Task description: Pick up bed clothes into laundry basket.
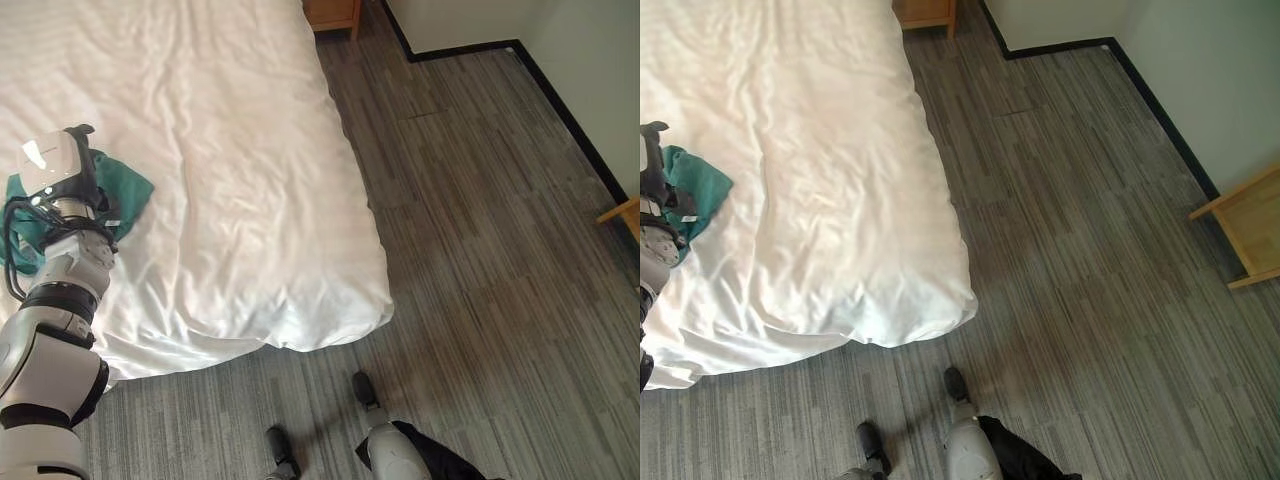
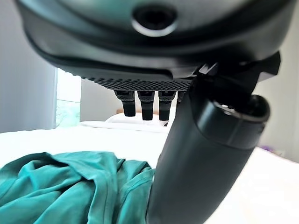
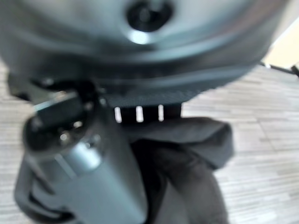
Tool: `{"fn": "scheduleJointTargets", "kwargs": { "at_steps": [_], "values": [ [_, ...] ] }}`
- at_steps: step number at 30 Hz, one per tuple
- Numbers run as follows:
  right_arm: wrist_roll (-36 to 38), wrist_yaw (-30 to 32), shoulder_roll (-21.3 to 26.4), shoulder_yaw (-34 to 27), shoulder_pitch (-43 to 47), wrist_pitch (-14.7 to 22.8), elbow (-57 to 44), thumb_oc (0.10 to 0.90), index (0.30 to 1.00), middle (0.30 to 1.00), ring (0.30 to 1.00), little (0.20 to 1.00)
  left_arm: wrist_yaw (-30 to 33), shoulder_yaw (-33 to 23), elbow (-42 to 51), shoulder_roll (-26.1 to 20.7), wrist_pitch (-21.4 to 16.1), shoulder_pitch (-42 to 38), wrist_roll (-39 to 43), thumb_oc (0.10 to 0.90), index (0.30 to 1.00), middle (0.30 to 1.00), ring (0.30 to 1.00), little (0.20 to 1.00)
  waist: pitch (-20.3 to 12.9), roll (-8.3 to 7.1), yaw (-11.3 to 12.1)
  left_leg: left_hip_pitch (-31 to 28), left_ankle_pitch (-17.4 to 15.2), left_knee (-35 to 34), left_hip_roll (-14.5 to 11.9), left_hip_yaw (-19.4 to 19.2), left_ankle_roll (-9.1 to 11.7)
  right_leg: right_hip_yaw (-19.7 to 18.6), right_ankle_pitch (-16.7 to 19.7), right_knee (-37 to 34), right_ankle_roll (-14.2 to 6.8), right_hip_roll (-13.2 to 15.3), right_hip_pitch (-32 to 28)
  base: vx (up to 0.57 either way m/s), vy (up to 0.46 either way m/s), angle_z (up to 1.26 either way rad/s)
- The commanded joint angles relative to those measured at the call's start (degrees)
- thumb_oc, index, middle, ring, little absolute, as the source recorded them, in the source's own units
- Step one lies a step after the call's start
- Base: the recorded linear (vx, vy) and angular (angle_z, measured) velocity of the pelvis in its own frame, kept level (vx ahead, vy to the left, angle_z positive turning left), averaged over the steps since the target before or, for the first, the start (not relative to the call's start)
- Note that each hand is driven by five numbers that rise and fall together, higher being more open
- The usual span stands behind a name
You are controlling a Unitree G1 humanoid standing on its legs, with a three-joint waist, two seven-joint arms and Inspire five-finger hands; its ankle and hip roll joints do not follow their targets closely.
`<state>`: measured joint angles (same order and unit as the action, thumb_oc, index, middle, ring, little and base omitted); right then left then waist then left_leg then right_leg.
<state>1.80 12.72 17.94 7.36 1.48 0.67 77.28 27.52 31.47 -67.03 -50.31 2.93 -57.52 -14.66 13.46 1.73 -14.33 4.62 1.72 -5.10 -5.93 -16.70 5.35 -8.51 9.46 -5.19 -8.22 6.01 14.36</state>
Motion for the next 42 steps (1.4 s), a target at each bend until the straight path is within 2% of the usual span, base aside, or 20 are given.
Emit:
{"fn": "scheduleJointTargets", "kwargs": {
  "at_steps": [1, 5, 10, 11, 12, 13, 17, 23, 27, 31, 34, 36, 37, 38, 40, 41, 42],
  "values": [
    [0.99, 1.34, 6.31, -0.29, -3.08, -1.81, 3.5, 0.4, 0.3, 0.3, 0.3, 0.3, 0.96, 1.15, -4.91, -7.85, 0.87, -8.69, -3.98, 0.8, 0.9, 0.9, 0.9, 0.9, -1.26, -0.75, 0.59, 5.52, 2.02, 0.1, -1.02, 1.73, 2.05, 1.22, -5.53, 0.19, -4.28, 2.68, -2.43, 0.0, 0.0, 0.0],
    [1.49, 0.2, 7.1, 0.48, -2.88, -1.48, 3.94, 0.4, 0.3, 0.3, 0.3, 0.3, 0.9, 1.25, -6.12, -10.04, 0.86, -9.13, -4.55, 0.8, 0.9, 0.9, 0.9, 0.9, -0.26, -1.23, 0.97, 7.26, 2.39, 0.1, -1.22, 1.72, 2.11, 1.65, -5.07, 0.19, -4.39, 2.41, -0.46, 0.0, 0.0, 0.0],
    [1.79, -0.25, 8.21, 1.28, -0.82, -1.53, 3.92, 0.4, 0.3, 0.3, 0.3, 0.3, -3.02, 2.65, -9.21, -11.03, 0.86, -8.11, -5.87, 0.8, 0.9, 0.9, 0.9, 0.9, 1.24, -1.11, 1.68, 8.95, 2.99, 0.1, -1.32, 2.46, 2.21, 2.29, -4.51, 0.19, -4.12, 2.52, 1.25, -0.02, 0.002, 0.03],
    [1.73, -0.35, 8.82, 1.51, 0.15, -1.72, 3.85, 0.4, 0.3, 0.3, 0.3, 0.3, -4.42, 2.6, -10.2, -10.62, 0.73, -7.29, -6.06, 0.627, 0.641, 0.641, 0.641, 0.641, 1.36, -1.06, 1.74, 9.3, 3.1, 0.1, -1.31, 2.58, 2.25, 2.35, -4.45, 0.19, -4.08, 2.53, 1.61, -0.03, 0.01, 0.03],
    [1.68, -0.62, 9.92, 1.54, 1.51, -2.03, 3.96, 0.4, 0.3, 0.3, 0.3, 0.3, -5.84, 2.15, -11.93, -9.85, 0.74, -5.93, -6.15, 0.499, 0.448, 0.448, 0.448, 0.448, 1.5, -1.19, 1.79, 9.75, 3.24, 0.1, -1.34, 2.68, 2.31, 2.43, -4.3, 0.19, -4.05, 2.53, 2.0, -0.03, 0.014, 0.04],
    [1.35, -0.78, 10.59, 1.96, 2.95, -2.31, 4.11, 0.4, 0.3, 0.3, 0.3, 0.3, -7.09, 1.44, -13.27, -8.68, 0.65, -4.41, -6.23, 0.4, 0.3, 0.3, 0.3, 0.3, 1.53, -1.27, 1.85, 10.24, 3.29, 0.1, -1.37, 2.71, 2.34, 2.51, -4.17, 0.19, -4.06, 2.5, 2.5, 0.0, 0.0, 0.0],
    [1.09, -0.44, 11.5, 3.0, 5.67, -2.6, 3.83, 0.4, 0.3, 0.3, 0.3, 0.3, -7.72, -0.78, -13.65, -5.04, 0.56, -2.25, -4.81, 0.4, 0.3, 0.3, 0.3, 0.3, 1.24, -1.23, 2.36, 11.0, 3.29, 0.1, -1.21, 3.25, 2.19, 2.73, -4.01, 0.19, -4.02, 2.41, 3.16, 0.0, 0.0, 0.0],
    [1.75, 0.35, 13.46, 2.75, 8.08, -2.45, 2.49, 0.4, 0.3, 0.3, 0.3, 0.3, -5.26, 1.02, -10.68, -2.96, 0.84, -6.11, -4.6, 0.4, 0.3, 0.3, 0.3, 0.3, 0.66, -1.66, 3.09, 8.51, 2.22, 0.1, -0.68, 3.52, 1.91, 3.18, -4.79, 0.19, -4.43, 3.01, 0.42, 0.03, 0.041, 0.03],
    [1.33, 0.98, 12.15, 3.04, 7.6, -2.26, 1.63, 0.4, 0.3, 0.3, 0.3, 0.3, -0.29, 3.24, -2.93, -1.91, 0.21, -10.18, -4.69, 0.4, 0.3, 0.3, 0.3, 0.3, -1.36, -2.44, 2.97, 4.59, 0.81, 0.1, 0.35, 3.49, 1.3, 4.04, -5.43, 0.19, -4.9, 4.1, -3.51, 0.09, 0.055, 0.13],
    [1.35, 1.5, 9.35, 2.84, 5.67, -1.9, 0.54, 0.4, 0.3, 0.3, 0.3, 0.3, 4.13, 2.58, 6.66, -1.92, -0.06, -11.43, -4.23, 0.4, 0.3, 0.3, 0.3, 0.3, -3.0, -3.19, 2.79, 2.36, -0.37, 0.1, 1.29, 3.44, 0.76, 4.4, -5.46, 0.19, -5.51, 5.01, -5.9, 0.04, 0.058, 0.1],
    [1.53, 1.59, 8.67, 2.52, 5.26, -1.94, 0.29, 0.4, 0.3, 0.3, 0.3, 0.3, 4.99, 1.61, 9.98, -2.29, -0.28, -10.83, -4.12, 0.4, 0.3, 0.3, 0.3, 0.3, -3.22, -3.45, 2.84, 1.86, -0.63, 0.1, 1.53, 3.46, 0.59, 4.42, -5.45, 0.19, -5.64, 5.24, -6.43, 0.01, 0.026, 0.17],
    [1.95, 1.91, 7.5, 1.59, 4.43, -1.98, -0.17, 0.4, 0.3, 0.3, 0.3, 0.3, 8.11, -1.29, 18.83, -3.17, -0.92, -9.79, -3.37, 0.4, 0.3, 0.3, 0.3, 0.3, -3.83, -4.03, 2.92, 1.02, -1.13, 0.1, 1.73, 3.39, 0.48, 4.56, -5.38, 0.19, -5.96, 5.57, -7.05, 0.02, 0.04, 0.09],
    [2.42, 2.72, 5.9, 0.46, 3.96, -2.21, -0.55, 0.4, 0.3, 0.3, 0.3, 0.3, 11.96, -6.89, 29.98, -3.07, -2.04, -5.92, -2.5, 0.4, 0.3, 0.3, 0.3, 0.3, -4.15, -4.8, 3.17, 0.23, -2.03, 0.1, 1.86, 2.98, 0.3, 4.39, -5.49, 0.19, -6.2, 5.68, -7.44, 0.0, 0.0, 0.0],
    [2.75, 3.26, 5.64, -0.45, 3.87, -2.49, -0.74, 0.4, 0.3, 0.3, 0.3, 0.3, 13.64, -9.74, 34.13, -2.48, -2.81, -3.64, -2.12, 0.4, 0.3, 0.3, 0.3, 0.3, -4.42, -5.29, 2.89, 0.4, -1.68, 0.1, 1.86, 2.54, 0.45, 3.94, -3.94, 0.19, -6.45, 5.65, -6.96, -0.02, 0.011, -0.04],
    [3.63, 5.22, 5.17, -2.95, 2.99, -2.16, -2.08, 0.4, 0.3, 0.3, 0.3, 0.3, 16.36, -15.51, 45.88, 0.09, -4.52, 2.44, -2.68, 0.4, 0.3, 0.3, 0.3, 0.3, -4.43, -6.06, 2.65, 0.22, -1.63, 0.1, 1.35, 1.39, 0.39, 3.52, -3.63, 0.19, -6.66, 5.07, -6.52, -0.06, -0.003, -0.08],
    [3.58, 5.33, 5.37, -2.87, 2.76, -2.22, -2.25, 0.4, 0.3, 0.3, 0.3, 0.3, 16.16, -16.42, 46.92, 0.21, -4.19, 3.61, -2.96, 0.4, 0.3, 0.3, 0.3, 0.3, -4.52, -5.85, 2.71, 0.07, -1.69, 0.1, 1.32, 1.23, 0.41, 3.37, -3.63, 0.21, -6.66, 5.03, -6.57, -0.09, -0.029, -0.24],
    [3.52, 7.48, 6.46, -4.28, 4.03, -1.95, -4.52, 0.4, 0.3, 0.3, 0.3, 0.3, 16.52, -19.41, 55.23, 3.23, -6.5, 8.8, -3.34, 0.4, 0.3, 0.3, 0.3, 0.3, -4.64, -6.42, 2.85, -0.34, -1.67, 0.1, 0.45, -0.01, 0.38, 4.67, -3.93, 0.67, -6.42, 4.55, -6.78, -0.07, -0.054, -0.32]
  ]
}}
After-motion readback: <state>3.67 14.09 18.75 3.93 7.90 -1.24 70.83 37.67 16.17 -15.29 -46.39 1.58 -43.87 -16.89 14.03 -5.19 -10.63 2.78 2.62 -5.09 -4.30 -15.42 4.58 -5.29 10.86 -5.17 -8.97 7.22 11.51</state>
